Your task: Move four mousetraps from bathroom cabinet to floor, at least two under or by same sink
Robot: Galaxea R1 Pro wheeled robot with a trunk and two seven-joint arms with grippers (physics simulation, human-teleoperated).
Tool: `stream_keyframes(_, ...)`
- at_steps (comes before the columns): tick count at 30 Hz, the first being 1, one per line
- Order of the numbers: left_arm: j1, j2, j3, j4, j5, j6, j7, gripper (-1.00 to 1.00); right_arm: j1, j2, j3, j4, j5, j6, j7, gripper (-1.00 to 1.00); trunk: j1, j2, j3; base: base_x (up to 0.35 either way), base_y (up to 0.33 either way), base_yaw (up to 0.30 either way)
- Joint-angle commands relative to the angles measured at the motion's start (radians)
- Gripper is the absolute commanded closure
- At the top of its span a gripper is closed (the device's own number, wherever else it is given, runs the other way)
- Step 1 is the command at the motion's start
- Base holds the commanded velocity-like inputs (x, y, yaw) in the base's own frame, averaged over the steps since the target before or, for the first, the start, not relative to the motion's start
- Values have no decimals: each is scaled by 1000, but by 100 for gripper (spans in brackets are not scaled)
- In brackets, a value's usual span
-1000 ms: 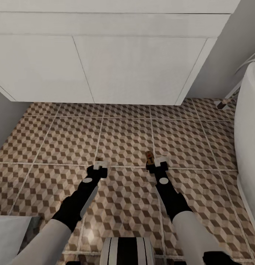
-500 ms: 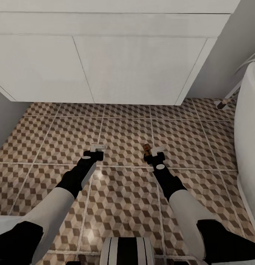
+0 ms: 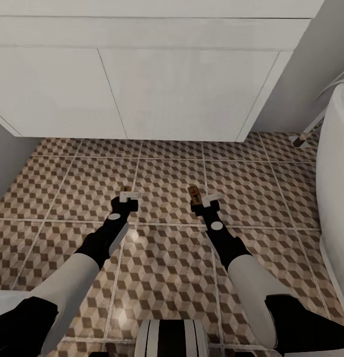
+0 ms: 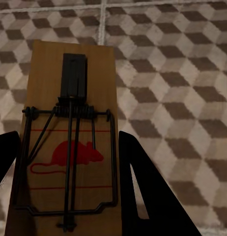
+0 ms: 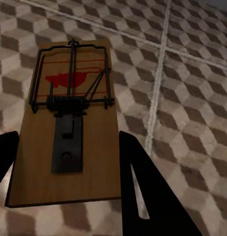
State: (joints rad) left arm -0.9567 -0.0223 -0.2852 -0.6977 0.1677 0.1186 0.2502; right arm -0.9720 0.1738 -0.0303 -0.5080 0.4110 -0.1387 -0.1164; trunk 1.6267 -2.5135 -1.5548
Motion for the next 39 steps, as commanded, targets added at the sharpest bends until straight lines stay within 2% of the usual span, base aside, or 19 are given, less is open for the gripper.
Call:
stream_keyframes(1, 1, 3, -6, -3, 11, 3, 9, 100, -1, 1, -3, 4, 7, -9, -1, 100, 0, 0, -1, 0, 0, 0)
stream_keyframes(9, 2, 5, -7, -5, 12, 1, 6, 100, -1, 1, -3, 14, 5, -17, -2, 100, 0, 0, -1, 0, 0, 0)
stream_keyframes(18, 4, 3, -12, -7, 12, 1, 6, 100, -1, 1, -6, 19, 6, -18, -2, 100, 4, -2, -40, 0, 0, 0)
stream_keyframes(28, 4, 1, -69, -9, 12, 0, 7, 100, -1, 1, -6, 19, 6, -18, -2, 100, 8, -5, -90, 0, 0, 0)
stream_keyframes(39, 4, -2, -75, -8, 12, 0, 8, 100, -1, 1, -7, 19, 6, -19, -2, 100, 13, -7, -146, 0, 0, 0)
